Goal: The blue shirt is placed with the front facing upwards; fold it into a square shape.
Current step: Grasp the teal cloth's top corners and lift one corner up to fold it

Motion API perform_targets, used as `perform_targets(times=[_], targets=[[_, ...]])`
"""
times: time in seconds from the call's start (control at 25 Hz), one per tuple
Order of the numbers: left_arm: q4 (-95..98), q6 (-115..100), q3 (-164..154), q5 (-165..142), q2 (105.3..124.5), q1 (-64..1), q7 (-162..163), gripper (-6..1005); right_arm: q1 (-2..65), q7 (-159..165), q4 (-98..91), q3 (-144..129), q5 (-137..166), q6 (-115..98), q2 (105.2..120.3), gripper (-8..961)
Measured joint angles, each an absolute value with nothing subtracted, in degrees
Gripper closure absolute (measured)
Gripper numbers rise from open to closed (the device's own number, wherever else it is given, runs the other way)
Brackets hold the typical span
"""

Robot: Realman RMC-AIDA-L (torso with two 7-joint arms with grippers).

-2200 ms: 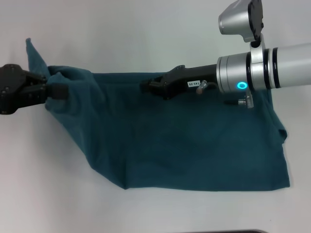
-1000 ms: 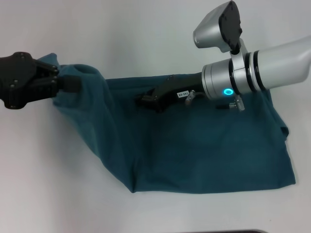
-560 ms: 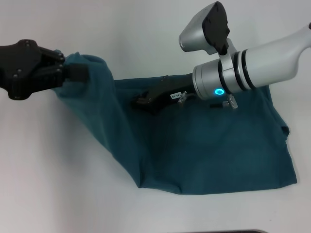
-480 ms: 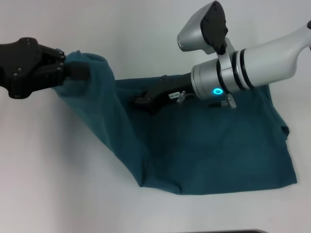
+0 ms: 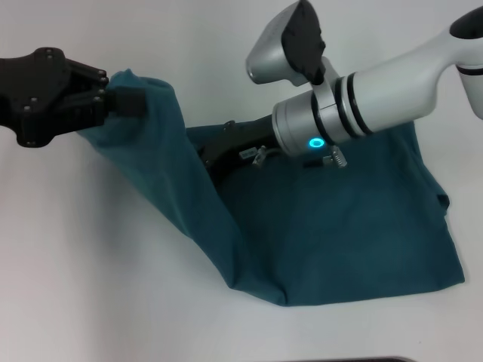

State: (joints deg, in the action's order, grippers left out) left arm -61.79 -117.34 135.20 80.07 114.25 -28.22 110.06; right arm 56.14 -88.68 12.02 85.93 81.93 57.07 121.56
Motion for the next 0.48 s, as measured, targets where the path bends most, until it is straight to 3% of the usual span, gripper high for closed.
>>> perform_targets(times=[0.48], targets=[[-61.8, -117.3, 135.2, 80.0, 114.25, -28.1, 109.9, 971, 55.6, -84.7, 17.7, 69.4, 70.5, 53.3, 120.90, 927]])
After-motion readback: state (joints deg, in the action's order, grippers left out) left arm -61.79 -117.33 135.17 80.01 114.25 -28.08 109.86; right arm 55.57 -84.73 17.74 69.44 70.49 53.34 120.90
